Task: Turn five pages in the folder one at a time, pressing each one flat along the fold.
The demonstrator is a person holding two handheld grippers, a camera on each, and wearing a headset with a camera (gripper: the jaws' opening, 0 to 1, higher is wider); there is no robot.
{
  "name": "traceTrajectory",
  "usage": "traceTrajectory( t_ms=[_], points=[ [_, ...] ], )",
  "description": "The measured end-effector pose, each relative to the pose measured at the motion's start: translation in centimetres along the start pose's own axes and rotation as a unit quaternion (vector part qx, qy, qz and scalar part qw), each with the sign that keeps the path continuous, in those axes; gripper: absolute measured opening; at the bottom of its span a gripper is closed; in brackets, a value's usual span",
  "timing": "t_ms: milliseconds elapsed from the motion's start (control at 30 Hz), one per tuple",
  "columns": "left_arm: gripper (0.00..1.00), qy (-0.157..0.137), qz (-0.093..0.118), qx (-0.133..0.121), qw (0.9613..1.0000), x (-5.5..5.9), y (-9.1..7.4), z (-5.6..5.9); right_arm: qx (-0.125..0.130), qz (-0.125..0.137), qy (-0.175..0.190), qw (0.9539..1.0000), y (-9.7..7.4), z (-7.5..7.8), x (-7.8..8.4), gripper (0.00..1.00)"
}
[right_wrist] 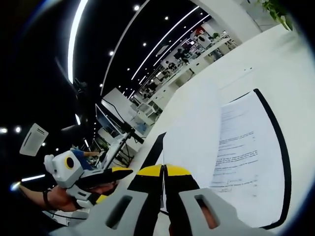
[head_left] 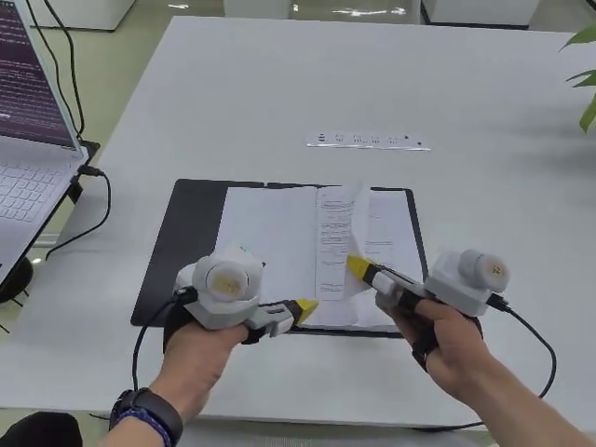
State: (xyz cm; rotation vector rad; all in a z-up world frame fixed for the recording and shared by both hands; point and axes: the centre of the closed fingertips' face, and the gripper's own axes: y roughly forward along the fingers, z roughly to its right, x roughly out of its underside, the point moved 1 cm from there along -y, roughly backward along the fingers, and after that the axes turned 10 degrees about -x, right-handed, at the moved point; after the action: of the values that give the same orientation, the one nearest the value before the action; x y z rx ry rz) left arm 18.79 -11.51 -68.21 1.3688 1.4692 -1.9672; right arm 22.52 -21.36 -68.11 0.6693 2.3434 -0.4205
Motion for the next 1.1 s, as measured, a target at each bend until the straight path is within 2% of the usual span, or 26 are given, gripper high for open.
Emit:
traceTrajectory(
  t_ms=[167, 300, 500, 633, 800, 1100],
  points=[
    [0.61, -0.012, 0.004, -0.015, 0.9998, 0.4, -0.9, -1.6, -0.009, -0.007, -0.002, 0.9999, 1.2, -0.6, 0.2, 0.00],
    [0.61, -0.014, 0.003, -0.023, 0.9996, 1.0, -1.6, -2.5, -0.014, -0.011, -0.005, 0.9998, 2.0, -1.2, 0.3, 0.00],
    [0.62, -0.045, 0.005, -0.041, 0.9981, 2.0, -2.9, -4.4, -0.025, -0.019, -0.007, 0.9995, 3.5, -2.1, 0.6, 0.00],
    [0.62, -0.045, 0.004, -0.049, 0.9978, 2.4, -3.5, -5.6, -0.028, -0.022, -0.003, 0.9994, 4.3, -2.3, 0.9, 0.00],
    [0.63, -0.045, 0.007, -0.062, 0.9970, 2.4, -4.6, -7.4, -0.036, -0.034, -0.005, 0.9988, 5.3, -3.1, 1.6, 0.00],
    [0.63, -0.047, 0.008, -0.080, 0.9956, 3.1, -6.3, -9.4, -0.052, -0.052, -0.001, 0.9973, 7.4, -4.3, 2.8, 0.00]
  ],
)
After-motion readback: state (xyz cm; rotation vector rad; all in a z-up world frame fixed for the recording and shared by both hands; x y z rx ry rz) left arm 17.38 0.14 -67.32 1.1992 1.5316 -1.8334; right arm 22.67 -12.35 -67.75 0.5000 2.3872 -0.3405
